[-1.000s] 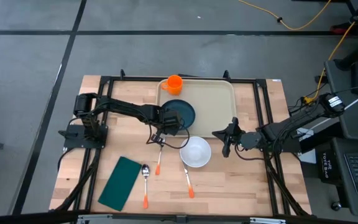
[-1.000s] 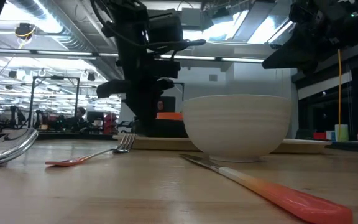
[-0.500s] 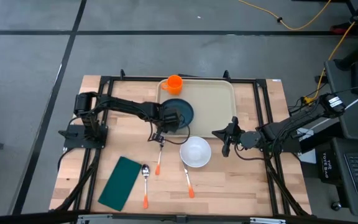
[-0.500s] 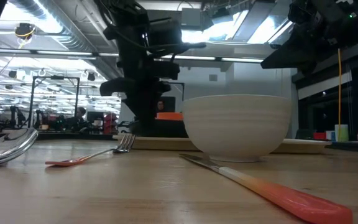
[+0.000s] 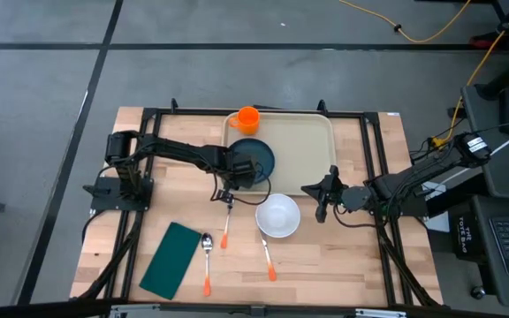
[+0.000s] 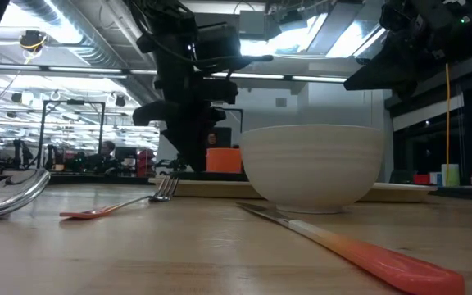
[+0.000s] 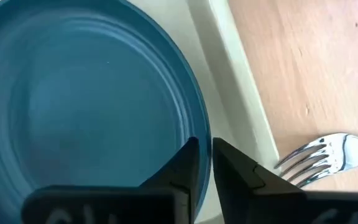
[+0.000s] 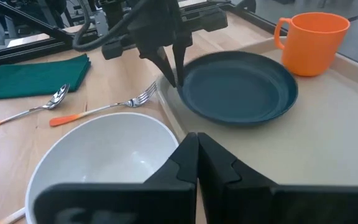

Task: Set up tray
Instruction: Put the blue plate below the orange mug on the gray serving tray, then put the white bowl on top of the blue plate on the gray serving tray

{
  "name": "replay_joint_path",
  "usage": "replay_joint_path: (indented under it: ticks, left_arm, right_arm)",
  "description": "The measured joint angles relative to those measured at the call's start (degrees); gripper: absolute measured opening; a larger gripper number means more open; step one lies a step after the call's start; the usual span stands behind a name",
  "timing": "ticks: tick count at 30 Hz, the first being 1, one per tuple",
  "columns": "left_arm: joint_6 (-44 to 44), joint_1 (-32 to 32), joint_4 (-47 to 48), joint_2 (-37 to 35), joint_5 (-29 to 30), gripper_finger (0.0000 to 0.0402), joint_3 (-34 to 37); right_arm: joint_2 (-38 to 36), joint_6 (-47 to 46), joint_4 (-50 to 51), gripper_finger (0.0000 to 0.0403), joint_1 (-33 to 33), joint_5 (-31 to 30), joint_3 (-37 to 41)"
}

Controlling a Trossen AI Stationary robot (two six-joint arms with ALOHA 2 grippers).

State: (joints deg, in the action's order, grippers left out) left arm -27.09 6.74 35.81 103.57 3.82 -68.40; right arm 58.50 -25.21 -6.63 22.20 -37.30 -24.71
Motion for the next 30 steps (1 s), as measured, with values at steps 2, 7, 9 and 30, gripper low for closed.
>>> replay_joint_path:
  ticks: [2, 7, 9, 30]
  left_arm:
    - [0.8, 0.0, 0.0, 0.0, -1.2, 0.0049, 0.0]
    - [1.0, -0.3, 0.4, 0.0, -1.9, 0.0064, 0.0]
    - [0.9, -0.4, 0.4, -0.3, -1.3, 0.0067, 0.0]
    - [6.4, -10.7, -0.1, -4.0, 5.1, 0.0086, -8.6]
  right_arm:
    - [0.0, -0.1, 0.0, 0.0006, 0.0, 0.0, 0.0]
    - [0.0, -0.1, 0.0, 0.0006, 0.0, 0.0, 0.0]
    - [0.0, 0.0, 0.0, 0.0006, 0.0, 0.0, 0.0]
    - [0.0, 0.2, -1.0, 0.0006, 0.0, 0.0, 0.0]
